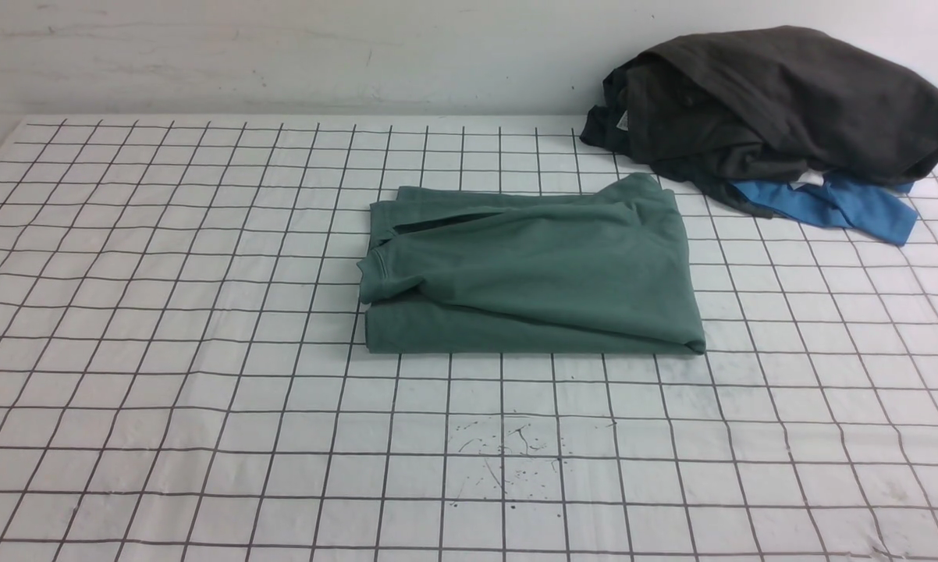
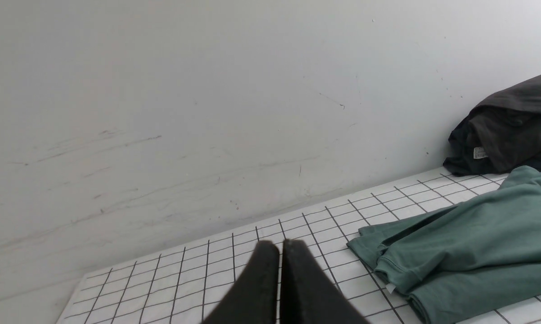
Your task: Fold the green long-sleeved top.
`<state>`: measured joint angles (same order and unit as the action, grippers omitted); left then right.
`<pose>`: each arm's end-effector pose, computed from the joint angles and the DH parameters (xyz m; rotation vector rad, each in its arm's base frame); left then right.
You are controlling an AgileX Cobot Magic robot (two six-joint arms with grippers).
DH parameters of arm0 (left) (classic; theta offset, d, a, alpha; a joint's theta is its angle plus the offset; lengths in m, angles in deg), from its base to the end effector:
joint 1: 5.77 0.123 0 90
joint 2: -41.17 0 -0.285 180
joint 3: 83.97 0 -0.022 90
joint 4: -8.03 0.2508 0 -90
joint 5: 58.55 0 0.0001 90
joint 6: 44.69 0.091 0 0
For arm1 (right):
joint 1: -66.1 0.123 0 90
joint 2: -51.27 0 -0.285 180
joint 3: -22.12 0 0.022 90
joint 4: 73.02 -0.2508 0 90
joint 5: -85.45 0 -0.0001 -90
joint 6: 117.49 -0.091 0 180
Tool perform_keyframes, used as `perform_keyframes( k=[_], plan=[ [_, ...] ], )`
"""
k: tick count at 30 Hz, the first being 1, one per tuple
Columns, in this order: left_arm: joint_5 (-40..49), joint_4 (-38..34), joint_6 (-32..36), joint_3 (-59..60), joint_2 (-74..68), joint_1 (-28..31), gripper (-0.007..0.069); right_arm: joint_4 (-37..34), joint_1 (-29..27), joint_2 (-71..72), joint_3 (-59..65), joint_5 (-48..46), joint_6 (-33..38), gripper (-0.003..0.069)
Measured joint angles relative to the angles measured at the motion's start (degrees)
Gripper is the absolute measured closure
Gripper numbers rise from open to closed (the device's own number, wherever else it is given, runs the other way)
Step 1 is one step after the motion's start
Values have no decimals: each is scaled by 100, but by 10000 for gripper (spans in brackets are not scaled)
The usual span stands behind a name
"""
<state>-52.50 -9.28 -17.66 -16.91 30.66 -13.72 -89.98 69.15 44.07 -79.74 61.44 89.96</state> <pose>0.0494 -0.0098 0.2609 0.2499 1.4331 0.0037 0.0505 0.0135 0.1724 -0.3258 1.8616 0.0073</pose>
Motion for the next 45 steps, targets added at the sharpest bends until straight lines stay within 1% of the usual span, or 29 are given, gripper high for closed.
perform_keyframes(
  k=[3, 5, 7, 12, 18, 20, 22, 24, 25, 26, 28, 34, 45],
  plan=[
    [0, 0, 0, 0, 0, 0, 631, 413, -103, 0, 3, 92, 0, 670],
    [0, 0, 0, 0, 0, 0, 631, 816, -105, 0, 15, 170, 0, 670],
    [0, 0, 0, 0, 0, 0, 631, 922, -105, 0, 15, 183, 0, 670],
    [0, 0, 0, 0, 0, 0, 631, 951, -105, 0, 17, 196, -4, 670],
    [0, -4, 0, 0, 0, 0, 631, 753, -105, 0, 21, 221, -77, 670],
    [0, -4, 0, 0, 0, 0, 631, 753, -105, 0, 21, 221, -241, 672],
    [0, -4, 0, 0, 0, 0, 631, 856, -105, 0, 21, 221, -807, 672],
    [0, -4, 0, 0, 0, 0, 631, 922, -105, 0, 23, 221, -1200, 673],
    [0, -4, 0, 0, 0, 0, 631, 923, -105, 0, 23, 221, -1232, 673],
    [0, -4, 0, 0, 0, 0, 631, 936, -105, 0, 23, 221, -1441, 673],
    [0, -4, 0, 0, 0, 0, 631, 942, -105, 0, 23, 221, -1637, 673],
    [0, -4, 0, 0, 0, 0, 631, 947, -105, 0, 23, 221, -1771, 673],
    [0, -4, 0, 0, 0, 0, 631, 947, -105, 0, 23, 221, -1769, 673]
  ],
)
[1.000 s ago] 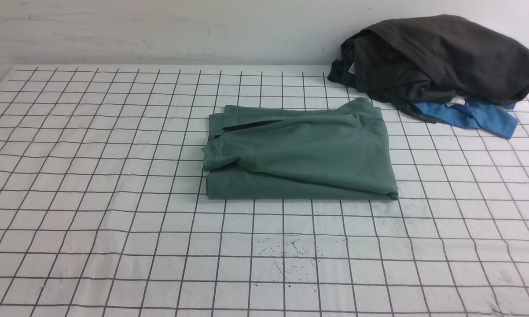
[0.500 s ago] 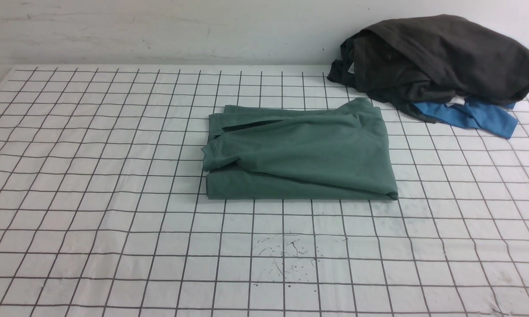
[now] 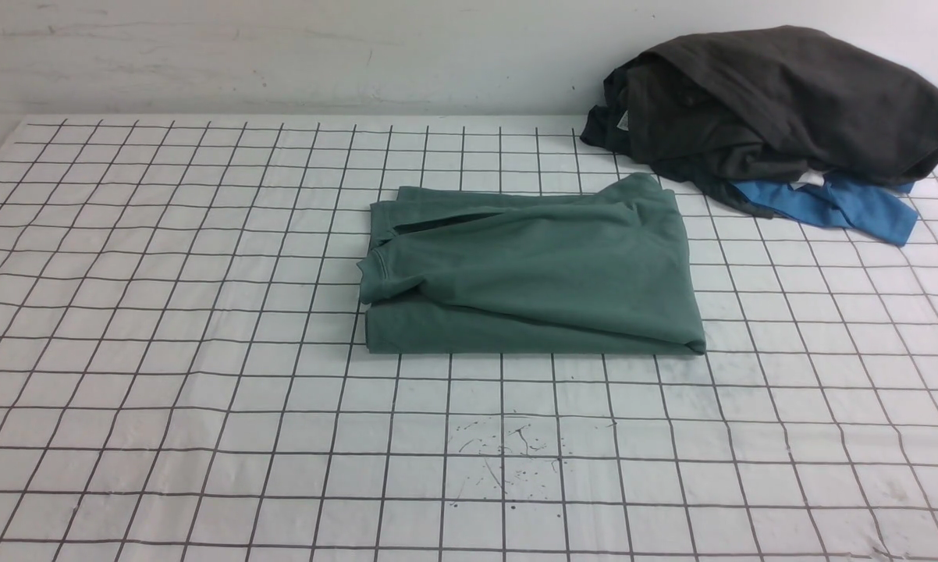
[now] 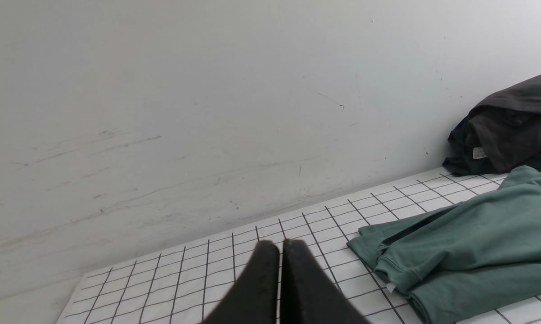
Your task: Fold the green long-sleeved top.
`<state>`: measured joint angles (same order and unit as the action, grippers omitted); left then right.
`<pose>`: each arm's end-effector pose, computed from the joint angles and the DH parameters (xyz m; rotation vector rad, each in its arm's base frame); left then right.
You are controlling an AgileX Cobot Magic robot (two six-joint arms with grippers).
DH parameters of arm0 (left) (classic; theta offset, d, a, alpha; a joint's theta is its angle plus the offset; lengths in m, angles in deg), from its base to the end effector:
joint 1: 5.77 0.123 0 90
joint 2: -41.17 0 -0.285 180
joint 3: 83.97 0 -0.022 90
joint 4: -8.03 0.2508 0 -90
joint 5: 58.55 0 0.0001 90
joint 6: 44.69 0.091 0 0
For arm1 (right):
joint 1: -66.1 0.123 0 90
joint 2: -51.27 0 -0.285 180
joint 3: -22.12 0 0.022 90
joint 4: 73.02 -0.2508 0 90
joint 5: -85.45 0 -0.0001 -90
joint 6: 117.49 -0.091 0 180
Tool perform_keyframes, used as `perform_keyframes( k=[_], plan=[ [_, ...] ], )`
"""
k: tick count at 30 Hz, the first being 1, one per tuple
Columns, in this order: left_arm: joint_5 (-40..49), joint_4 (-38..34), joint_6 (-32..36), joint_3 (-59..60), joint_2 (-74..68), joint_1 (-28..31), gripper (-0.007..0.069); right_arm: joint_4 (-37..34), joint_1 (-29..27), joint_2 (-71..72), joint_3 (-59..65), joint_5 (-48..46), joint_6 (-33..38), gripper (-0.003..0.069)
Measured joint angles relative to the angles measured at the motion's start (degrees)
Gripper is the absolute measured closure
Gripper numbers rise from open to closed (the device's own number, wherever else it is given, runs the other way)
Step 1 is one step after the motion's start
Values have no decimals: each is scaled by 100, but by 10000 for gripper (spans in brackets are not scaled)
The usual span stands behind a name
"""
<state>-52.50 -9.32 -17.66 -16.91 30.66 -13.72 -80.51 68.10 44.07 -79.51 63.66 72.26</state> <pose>0.0494 -0.0098 0.2609 0.2494 1.4332 0.0031 0.0522 0.0062 0.1731 -0.1115 1.8673 0.0358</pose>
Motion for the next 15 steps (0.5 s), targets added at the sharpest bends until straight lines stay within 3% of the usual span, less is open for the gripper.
perform_keyframes(
  k=[7, 10, 15],
  plan=[
    [-77, 0, -27, 477, 84, 0, 631, 0, 0, 0, 0, 0, -2, 673],
    [56, 164, -632, 1090, 227, 0, 631, 6, 0, 0, 0, 0, -2, 673],
    [1434, 1257, -2472, 1170, 332, 40, 631, 17, 0, 0, 0, 0, -2, 673]
  ],
)
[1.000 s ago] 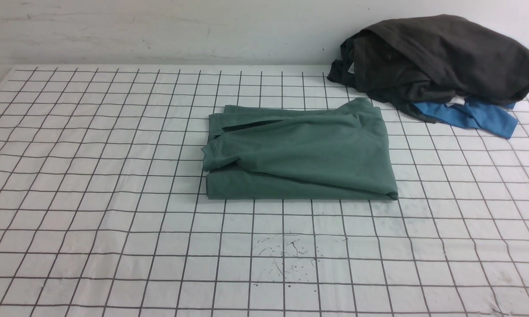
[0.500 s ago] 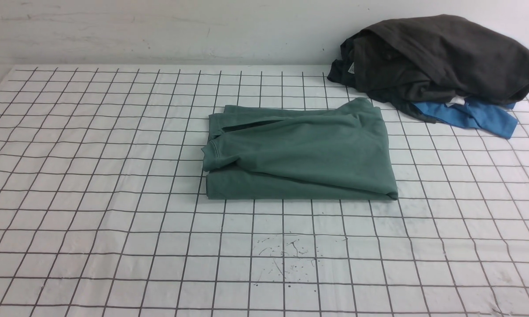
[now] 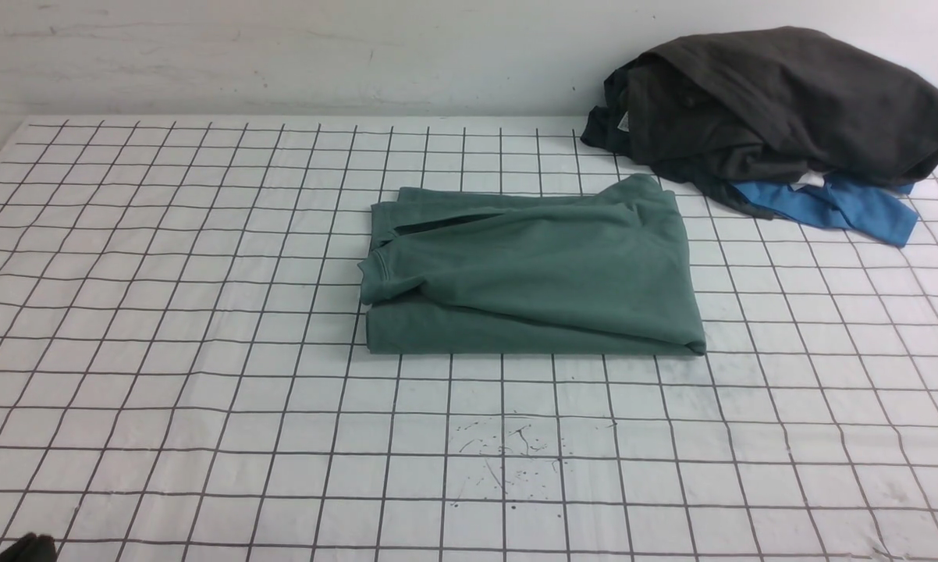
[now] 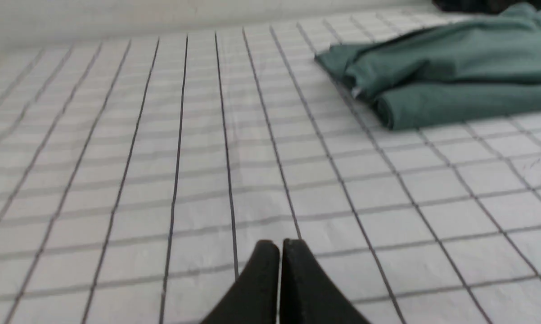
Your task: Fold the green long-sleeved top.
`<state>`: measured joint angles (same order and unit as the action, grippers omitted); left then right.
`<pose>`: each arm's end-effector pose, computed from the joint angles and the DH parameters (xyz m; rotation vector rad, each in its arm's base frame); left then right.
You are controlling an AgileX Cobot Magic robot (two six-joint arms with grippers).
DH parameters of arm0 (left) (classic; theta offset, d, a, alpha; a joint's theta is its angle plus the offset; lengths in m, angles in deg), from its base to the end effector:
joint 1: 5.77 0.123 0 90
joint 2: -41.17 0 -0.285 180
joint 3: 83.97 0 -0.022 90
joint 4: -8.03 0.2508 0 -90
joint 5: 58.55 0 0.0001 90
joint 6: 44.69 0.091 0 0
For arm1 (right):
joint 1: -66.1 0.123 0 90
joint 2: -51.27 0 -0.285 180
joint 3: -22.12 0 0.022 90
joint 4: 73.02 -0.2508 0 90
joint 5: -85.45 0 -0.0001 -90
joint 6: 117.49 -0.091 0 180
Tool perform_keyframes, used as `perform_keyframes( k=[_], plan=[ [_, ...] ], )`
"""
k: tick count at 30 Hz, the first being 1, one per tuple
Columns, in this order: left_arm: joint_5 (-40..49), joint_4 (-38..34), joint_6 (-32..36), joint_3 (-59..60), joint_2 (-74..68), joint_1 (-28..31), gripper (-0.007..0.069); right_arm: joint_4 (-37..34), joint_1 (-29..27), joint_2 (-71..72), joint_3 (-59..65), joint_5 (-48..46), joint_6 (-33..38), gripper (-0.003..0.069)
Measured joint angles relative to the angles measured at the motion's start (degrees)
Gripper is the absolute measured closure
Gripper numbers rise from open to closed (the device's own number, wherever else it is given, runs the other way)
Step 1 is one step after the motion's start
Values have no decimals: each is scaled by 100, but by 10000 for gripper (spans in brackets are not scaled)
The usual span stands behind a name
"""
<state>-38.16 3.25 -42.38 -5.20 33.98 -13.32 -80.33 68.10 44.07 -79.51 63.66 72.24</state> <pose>0.0523 -0.0096 0.1727 0.1073 1.8543 -0.1449 0.0522 0.0061 0.1731 -0.1131 1.8673 0.0329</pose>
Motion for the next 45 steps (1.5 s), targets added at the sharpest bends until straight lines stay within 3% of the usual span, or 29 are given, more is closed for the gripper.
perform_keyframes(
  k=[4, 45],
  plan=[
    [73, 281, -393, -6, 0, 11, 631, 7, 0, 0, 0, 0, 0, 673],
    [73, 347, -442, -6, 0, 228, 631, 7, 0, 0, 0, 0, 0, 673]
  ],
)
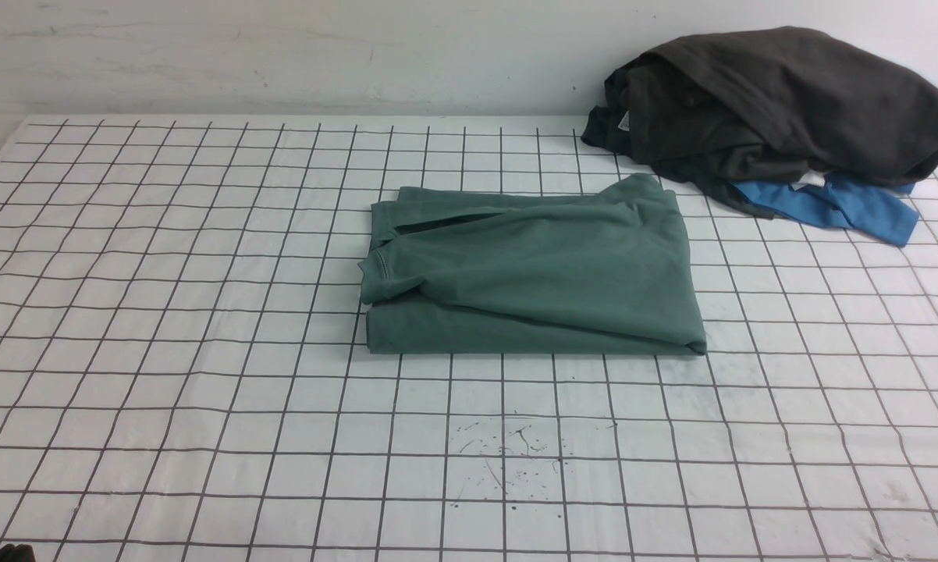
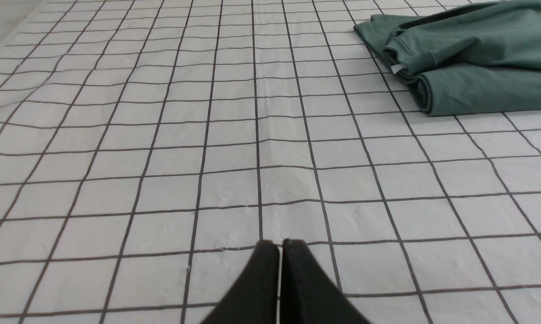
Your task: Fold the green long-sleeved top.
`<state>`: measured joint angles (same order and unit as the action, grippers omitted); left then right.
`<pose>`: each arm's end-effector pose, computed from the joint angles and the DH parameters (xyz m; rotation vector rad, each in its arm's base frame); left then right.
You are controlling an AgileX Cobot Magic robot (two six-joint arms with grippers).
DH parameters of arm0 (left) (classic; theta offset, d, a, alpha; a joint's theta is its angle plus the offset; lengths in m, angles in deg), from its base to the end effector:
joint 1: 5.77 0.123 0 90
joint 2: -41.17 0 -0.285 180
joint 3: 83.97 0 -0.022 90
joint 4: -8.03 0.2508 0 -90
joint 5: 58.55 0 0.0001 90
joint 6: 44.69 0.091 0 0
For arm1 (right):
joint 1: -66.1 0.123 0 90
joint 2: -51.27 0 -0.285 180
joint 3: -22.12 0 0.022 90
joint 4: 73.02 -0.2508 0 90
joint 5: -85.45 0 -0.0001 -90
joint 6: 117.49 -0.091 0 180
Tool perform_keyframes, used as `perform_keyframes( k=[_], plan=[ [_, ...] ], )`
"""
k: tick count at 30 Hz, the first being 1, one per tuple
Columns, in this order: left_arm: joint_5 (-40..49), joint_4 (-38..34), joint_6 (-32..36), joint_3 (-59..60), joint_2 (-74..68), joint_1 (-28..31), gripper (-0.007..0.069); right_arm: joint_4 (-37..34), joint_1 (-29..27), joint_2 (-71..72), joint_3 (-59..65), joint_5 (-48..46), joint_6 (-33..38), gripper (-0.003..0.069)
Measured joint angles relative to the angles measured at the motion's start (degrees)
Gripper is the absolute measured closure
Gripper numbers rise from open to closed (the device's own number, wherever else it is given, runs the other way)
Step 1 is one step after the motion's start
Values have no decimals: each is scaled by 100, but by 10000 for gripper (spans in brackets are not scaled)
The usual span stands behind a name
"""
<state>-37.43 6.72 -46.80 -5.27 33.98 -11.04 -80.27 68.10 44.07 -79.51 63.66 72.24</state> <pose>0.0525 -0.0056 0.1719 0.0373 1.8687 -0.1114 0.0522 0.0061 0.1730 -0.1138 1.8673 0.0319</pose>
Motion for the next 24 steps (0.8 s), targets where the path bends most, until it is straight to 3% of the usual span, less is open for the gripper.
perform_keyframes(
  k=[24],
  plan=[
    [0, 0, 0, 0, 0, 0, 631, 0, 0, 0, 0, 0, 47, 673]
  ],
)
